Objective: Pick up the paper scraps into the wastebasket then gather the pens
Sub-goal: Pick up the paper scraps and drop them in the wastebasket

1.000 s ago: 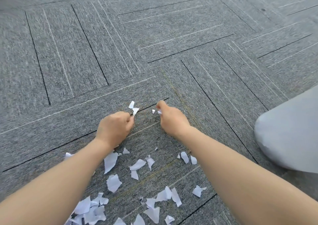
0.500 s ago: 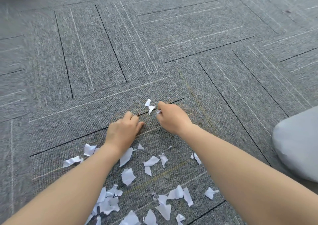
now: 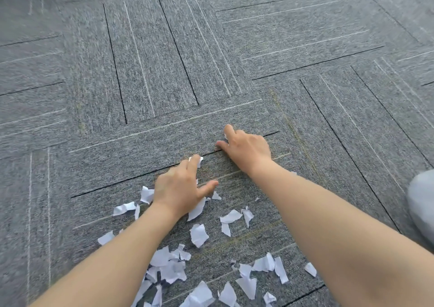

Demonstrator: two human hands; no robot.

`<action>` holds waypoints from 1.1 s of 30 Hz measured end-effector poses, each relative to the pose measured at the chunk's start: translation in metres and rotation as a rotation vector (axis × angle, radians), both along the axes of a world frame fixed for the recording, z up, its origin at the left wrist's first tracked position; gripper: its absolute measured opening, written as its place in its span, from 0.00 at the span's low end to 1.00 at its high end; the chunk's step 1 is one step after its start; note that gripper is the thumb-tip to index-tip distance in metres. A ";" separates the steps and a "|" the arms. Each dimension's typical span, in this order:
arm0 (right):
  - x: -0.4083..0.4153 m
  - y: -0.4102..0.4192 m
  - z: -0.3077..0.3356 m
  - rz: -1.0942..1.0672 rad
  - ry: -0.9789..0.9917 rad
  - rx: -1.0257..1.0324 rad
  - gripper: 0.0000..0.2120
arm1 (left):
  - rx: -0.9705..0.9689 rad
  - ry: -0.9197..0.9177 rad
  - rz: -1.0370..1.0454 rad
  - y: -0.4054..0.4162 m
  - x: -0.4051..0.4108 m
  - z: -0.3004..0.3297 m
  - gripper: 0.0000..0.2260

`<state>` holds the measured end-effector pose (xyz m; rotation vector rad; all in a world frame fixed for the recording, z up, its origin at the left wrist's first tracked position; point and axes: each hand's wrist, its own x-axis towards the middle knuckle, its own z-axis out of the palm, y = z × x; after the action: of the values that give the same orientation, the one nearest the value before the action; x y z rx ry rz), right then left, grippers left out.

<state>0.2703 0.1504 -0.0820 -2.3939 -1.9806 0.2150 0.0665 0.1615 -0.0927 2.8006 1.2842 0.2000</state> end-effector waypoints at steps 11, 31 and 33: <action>-0.005 -0.044 0.019 -0.079 0.118 -0.098 0.06 | -0.074 0.002 -0.076 0.022 0.014 0.003 0.11; 0.263 -0.341 0.294 -0.859 0.039 0.493 0.17 | -0.901 -0.968 -0.478 -0.232 0.404 0.290 0.22; 0.276 -0.365 0.283 -0.932 0.120 0.483 0.19 | -0.918 -0.850 -0.459 -0.257 0.429 0.284 0.21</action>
<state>0.5459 -0.2142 0.2012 -2.5503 -0.6039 -0.1332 0.4951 -0.0956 0.1912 1.7829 0.3521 0.5261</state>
